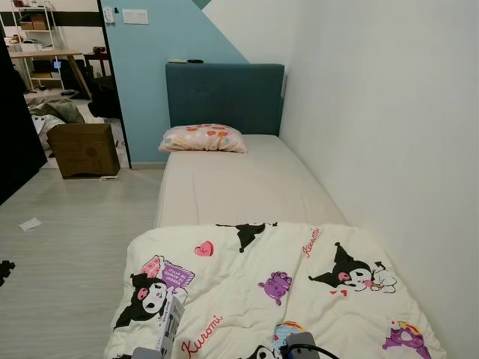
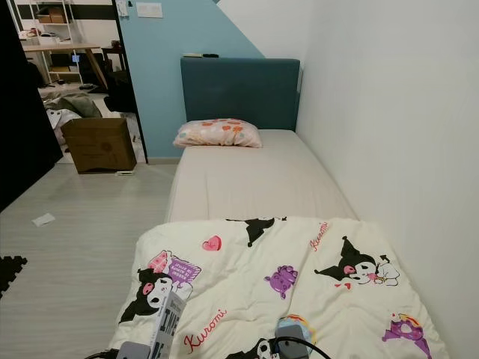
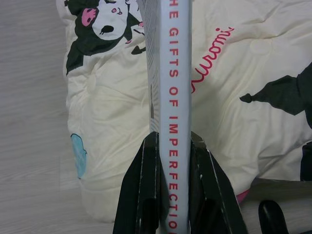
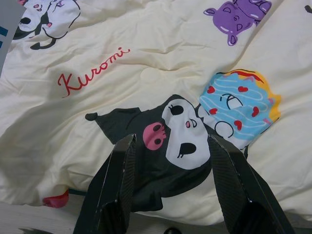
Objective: Clean up the room
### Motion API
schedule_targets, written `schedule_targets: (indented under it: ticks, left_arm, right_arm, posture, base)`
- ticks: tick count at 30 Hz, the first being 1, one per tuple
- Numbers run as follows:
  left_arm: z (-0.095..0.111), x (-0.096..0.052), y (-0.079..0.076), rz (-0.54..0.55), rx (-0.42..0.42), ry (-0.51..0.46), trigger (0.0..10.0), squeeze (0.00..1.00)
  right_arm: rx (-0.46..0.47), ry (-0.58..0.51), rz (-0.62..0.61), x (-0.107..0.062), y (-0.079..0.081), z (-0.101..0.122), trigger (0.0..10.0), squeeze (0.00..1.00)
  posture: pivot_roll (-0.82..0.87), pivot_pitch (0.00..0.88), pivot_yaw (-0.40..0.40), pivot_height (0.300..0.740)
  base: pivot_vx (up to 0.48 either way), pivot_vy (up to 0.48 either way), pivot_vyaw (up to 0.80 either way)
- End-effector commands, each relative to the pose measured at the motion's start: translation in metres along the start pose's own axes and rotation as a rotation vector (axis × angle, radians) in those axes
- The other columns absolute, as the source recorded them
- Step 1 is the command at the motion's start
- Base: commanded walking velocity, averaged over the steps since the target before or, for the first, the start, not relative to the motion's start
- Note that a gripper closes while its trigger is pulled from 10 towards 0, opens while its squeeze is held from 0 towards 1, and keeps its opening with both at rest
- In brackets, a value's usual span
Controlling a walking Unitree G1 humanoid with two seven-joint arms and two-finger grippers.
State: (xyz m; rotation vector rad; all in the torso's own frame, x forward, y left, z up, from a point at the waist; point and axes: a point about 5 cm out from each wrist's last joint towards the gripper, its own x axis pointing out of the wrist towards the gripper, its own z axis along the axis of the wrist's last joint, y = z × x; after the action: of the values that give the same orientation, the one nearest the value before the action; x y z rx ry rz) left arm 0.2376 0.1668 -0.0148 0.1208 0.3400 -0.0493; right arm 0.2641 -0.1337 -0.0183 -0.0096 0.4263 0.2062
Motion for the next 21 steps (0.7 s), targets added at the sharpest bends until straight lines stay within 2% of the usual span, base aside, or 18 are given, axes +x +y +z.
schedule_targets:
  ticks: [1,21]
  left_arm:
    - [0.0044,0.0005,-0.0014,-0.007,-0.001,-0.024,10.0,0.00]
    - [0.0062,0.0015,-0.0023,-0.024,-0.001,-0.028,10.0,0.00]
  right_arm:
    - [0.002,0.018,-0.001,-0.0025,0.0004,-0.0061,10.0,0.00]
    - [0.014,0.011,0.019,-0.0023,0.0035,-0.0056,10.0,0.00]
  posture:
    - [0.01,0.130,-0.011,0.740]
    - [0.01,0.115,-0.014,0.740]
  base:
    - [0.000,0.000,0.00]
    - [0.000,0.000,0.00]
